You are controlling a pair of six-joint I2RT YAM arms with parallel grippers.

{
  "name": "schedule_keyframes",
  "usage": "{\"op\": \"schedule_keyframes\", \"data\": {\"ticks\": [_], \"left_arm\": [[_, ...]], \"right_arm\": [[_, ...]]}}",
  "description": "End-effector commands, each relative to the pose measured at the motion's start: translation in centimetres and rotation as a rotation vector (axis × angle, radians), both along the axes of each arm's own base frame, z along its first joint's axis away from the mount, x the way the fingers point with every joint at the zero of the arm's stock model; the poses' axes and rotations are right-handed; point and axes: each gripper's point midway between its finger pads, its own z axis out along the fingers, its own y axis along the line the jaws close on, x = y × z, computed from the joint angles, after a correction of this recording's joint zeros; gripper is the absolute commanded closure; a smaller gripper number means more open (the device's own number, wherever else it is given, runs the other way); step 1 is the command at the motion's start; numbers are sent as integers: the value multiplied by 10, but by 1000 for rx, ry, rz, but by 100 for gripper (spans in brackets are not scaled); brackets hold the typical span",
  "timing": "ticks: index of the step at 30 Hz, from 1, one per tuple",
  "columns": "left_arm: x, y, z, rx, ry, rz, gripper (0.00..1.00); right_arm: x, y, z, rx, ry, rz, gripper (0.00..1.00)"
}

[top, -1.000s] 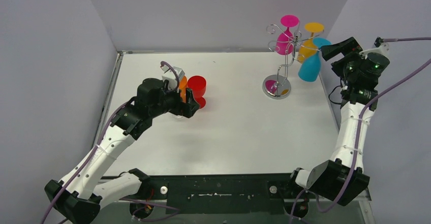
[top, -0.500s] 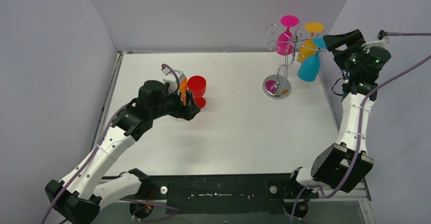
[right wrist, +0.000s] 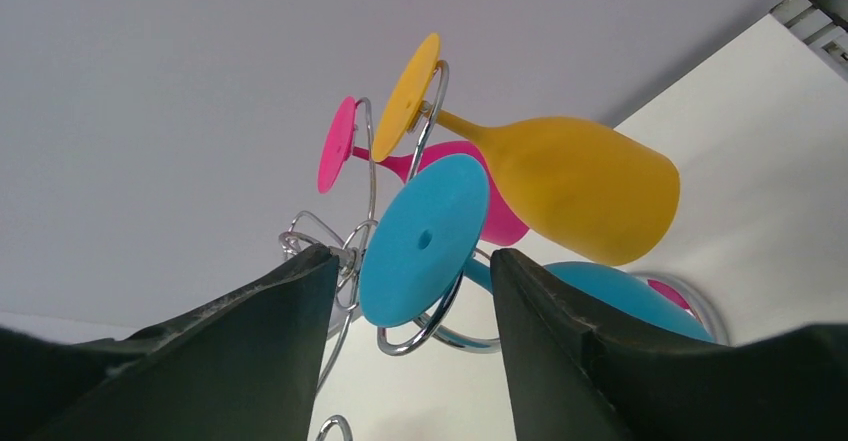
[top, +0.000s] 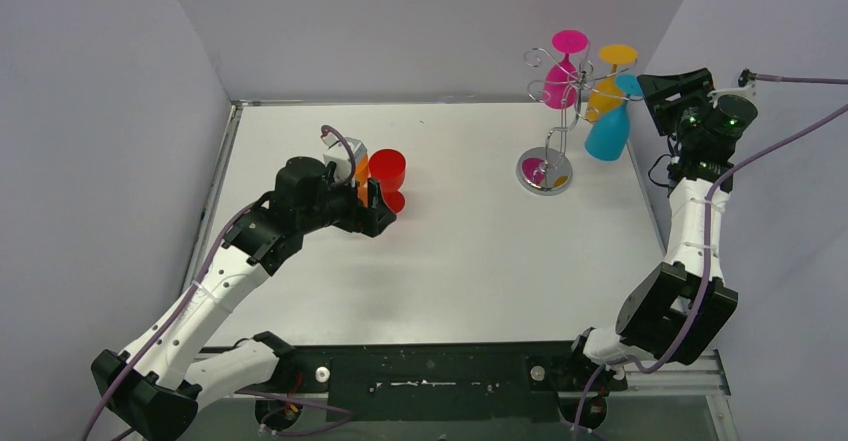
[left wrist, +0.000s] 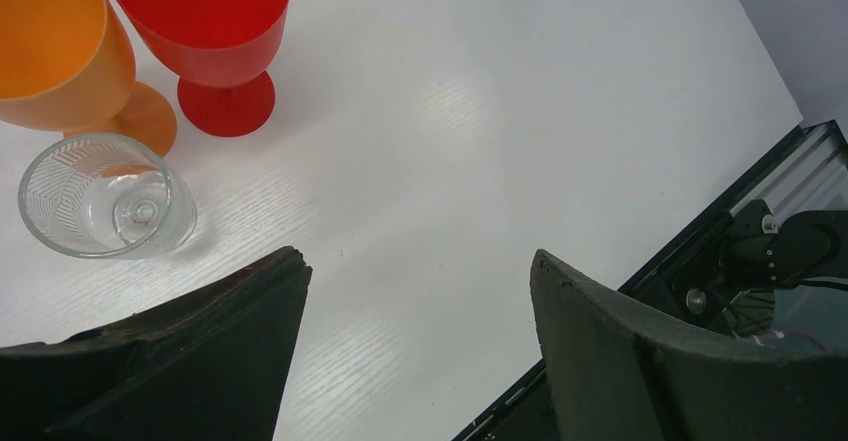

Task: Take the wine glass off the wine glass rack
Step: Pick up the wine glass from the wine rack.

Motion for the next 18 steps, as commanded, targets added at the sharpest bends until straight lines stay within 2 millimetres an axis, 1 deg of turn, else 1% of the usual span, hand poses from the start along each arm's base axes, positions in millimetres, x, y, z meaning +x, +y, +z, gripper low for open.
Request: {"op": "schedule_keyframes", "data": {"ticks": [1,5,8,10,14,18], "left_arm": [[8,-7,25,-48,-67,-12,22],[11,-9,24,-42,-62,-19,25],[10,-11,25,-43,-56,-29,26],[9,-10,24,-42,-54,-29,27],[8,-9,25,-46,-58,-24,28],[6,-9,27,-50,-58,-27,29]], "right_arm": [[4,-10,13,-35,-46,-27,45],[9,-17,11,-61,-30,-50,51],[12,-28,7,-94,30,-92,53],[14,-29,8,-98,37,-89,55],[14,-27,9,-91,24,-79,56],[15,-20,8,-63,14,-36,57]]}}
